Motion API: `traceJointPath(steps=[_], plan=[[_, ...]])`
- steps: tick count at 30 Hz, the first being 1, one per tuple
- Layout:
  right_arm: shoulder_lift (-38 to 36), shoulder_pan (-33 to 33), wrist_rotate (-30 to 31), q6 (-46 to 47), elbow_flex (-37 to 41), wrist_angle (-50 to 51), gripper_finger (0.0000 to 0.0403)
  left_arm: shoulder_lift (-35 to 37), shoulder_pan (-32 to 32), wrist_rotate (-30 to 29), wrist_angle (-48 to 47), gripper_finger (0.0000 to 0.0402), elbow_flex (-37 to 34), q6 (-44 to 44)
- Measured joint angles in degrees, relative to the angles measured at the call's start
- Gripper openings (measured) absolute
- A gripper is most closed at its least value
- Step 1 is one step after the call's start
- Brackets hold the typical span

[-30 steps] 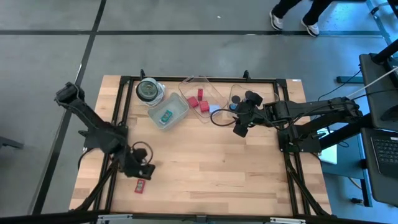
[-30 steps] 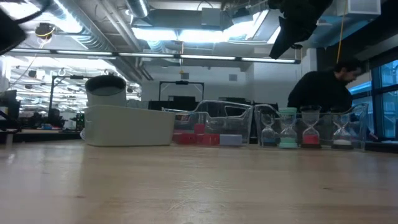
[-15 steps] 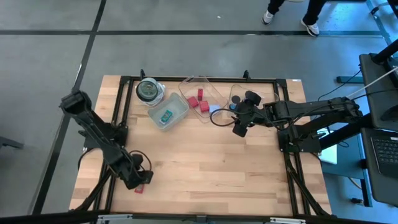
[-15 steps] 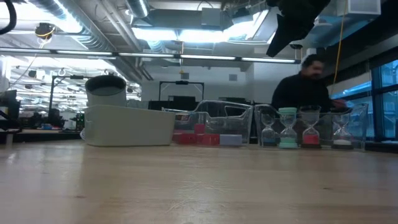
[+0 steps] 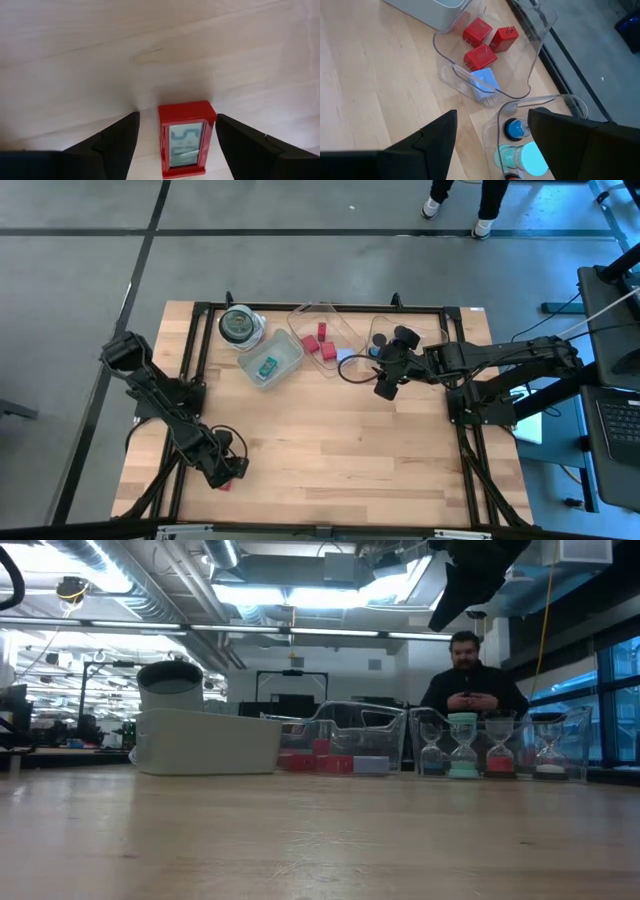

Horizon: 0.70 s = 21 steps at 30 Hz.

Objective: Pick & Place Office items
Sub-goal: Put the red digital clock into the gray bin

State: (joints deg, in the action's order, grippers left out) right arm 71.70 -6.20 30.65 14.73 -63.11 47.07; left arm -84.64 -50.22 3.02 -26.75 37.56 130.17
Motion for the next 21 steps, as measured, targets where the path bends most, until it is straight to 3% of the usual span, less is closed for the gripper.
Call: traceJointPath(steps=[13, 21], plan=[[0.00, 0.00, -0.02, -0.23, 0.01, 0.00, 0.0249, -0.13, 0.00, 0.32, -0.88, 0.0157, 0.04, -2.97], [0.00, -0.01, -0.02, -0.26, 0.00, -0.65, 0.0249, -0.48, 0.09, -4.95, -5.96, 0.0164, 5.13, -5.85]])
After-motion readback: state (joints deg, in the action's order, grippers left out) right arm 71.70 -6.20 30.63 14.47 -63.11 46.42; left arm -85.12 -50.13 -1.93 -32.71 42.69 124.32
